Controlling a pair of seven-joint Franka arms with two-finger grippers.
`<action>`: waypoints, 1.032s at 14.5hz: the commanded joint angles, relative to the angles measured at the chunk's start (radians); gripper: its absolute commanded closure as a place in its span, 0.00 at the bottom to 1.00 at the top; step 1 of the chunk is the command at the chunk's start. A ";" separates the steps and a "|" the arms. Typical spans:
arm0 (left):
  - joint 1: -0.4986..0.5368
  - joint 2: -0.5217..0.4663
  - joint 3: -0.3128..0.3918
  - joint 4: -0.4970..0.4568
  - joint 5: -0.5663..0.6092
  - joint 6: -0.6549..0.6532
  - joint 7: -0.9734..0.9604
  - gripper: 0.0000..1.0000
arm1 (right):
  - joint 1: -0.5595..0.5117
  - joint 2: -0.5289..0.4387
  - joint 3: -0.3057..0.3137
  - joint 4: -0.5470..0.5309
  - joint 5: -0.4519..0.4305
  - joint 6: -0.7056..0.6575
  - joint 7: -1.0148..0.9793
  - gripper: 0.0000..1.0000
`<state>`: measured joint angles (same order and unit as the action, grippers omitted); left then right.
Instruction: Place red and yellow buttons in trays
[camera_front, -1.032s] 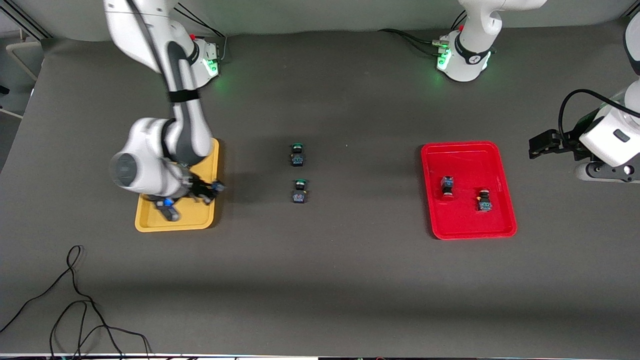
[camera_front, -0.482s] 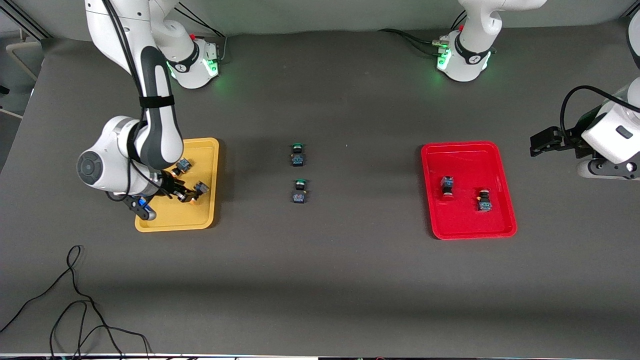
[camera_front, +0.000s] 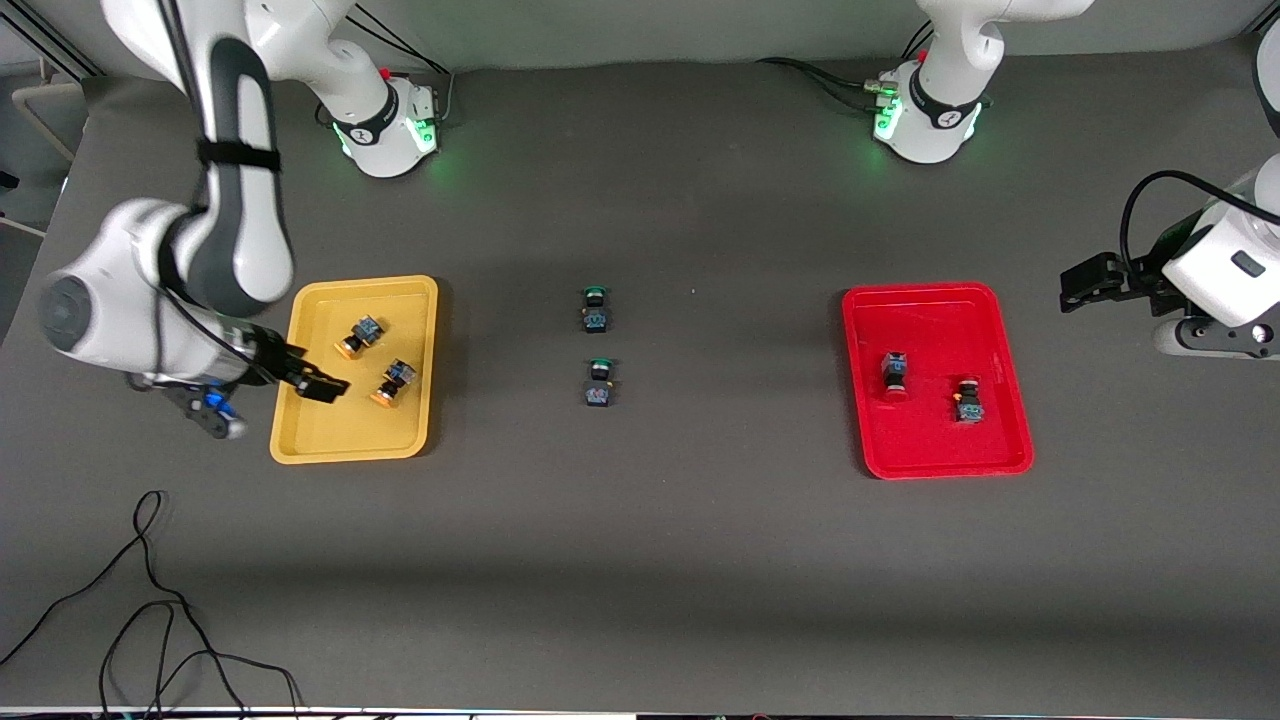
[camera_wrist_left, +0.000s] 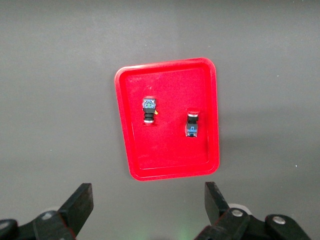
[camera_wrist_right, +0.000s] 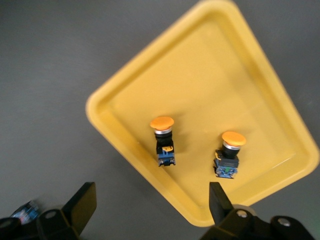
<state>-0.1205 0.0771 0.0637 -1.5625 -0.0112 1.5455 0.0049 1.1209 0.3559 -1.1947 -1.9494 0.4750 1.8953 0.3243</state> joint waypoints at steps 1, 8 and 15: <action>-0.007 -0.011 0.004 0.004 0.007 -0.018 0.012 0.01 | 0.079 -0.135 -0.068 0.102 -0.140 -0.086 -0.013 0.00; -0.007 -0.011 0.004 -0.001 0.007 -0.018 0.012 0.01 | 0.079 -0.198 -0.074 0.356 -0.237 -0.311 -0.097 0.00; -0.007 -0.011 0.004 -0.002 0.005 -0.019 0.012 0.01 | -0.153 -0.235 0.123 0.417 -0.245 -0.332 -0.206 0.00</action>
<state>-0.1205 0.0772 0.0636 -1.5628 -0.0109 1.5422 0.0050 1.1198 0.1411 -1.2175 -1.5513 0.2555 1.5896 0.1749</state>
